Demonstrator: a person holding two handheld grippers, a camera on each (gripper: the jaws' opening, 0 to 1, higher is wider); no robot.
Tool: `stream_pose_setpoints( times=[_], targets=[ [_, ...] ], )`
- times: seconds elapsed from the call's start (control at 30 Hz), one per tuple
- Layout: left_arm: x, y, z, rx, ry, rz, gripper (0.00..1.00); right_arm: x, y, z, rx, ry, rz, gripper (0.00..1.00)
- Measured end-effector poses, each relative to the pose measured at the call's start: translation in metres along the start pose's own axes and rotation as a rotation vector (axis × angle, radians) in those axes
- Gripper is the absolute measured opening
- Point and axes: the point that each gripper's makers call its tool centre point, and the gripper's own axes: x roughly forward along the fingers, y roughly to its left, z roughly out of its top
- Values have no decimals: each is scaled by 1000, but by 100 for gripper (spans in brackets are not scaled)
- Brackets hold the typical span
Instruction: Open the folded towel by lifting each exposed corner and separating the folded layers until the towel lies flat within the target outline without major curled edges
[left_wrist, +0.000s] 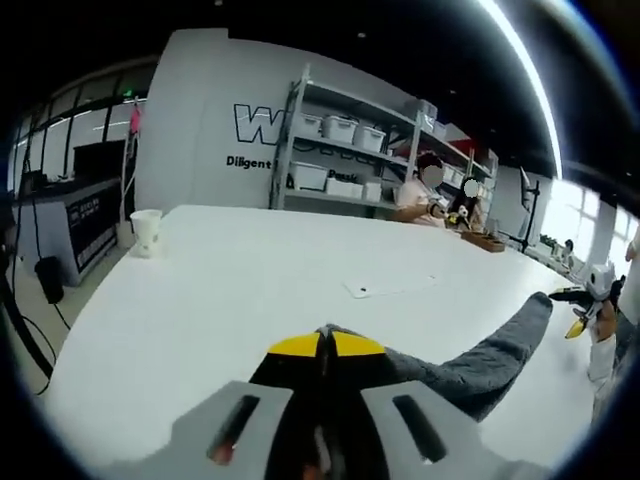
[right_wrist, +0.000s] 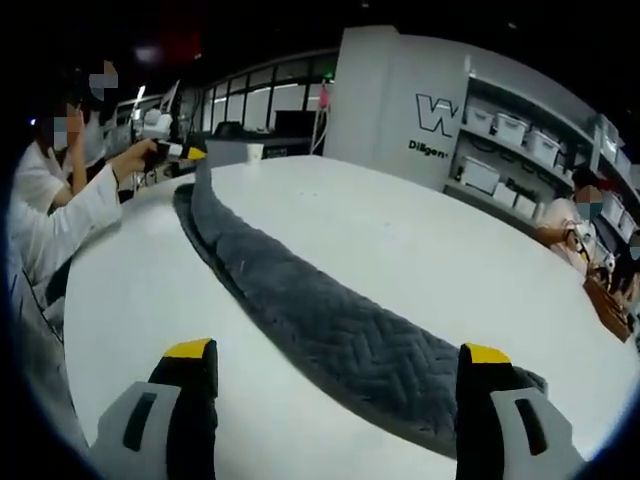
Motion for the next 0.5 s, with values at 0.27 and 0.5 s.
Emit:
stream_pose_setpoints(
  times=[0.27,0.5],
  targets=[
    [30,21,-19,-58,57,64,0,2,1,-2,2,8,3,99],
    [48,27,-38,-70,98,82,0,2,1,-3,-1,12,2,99]
  ],
)
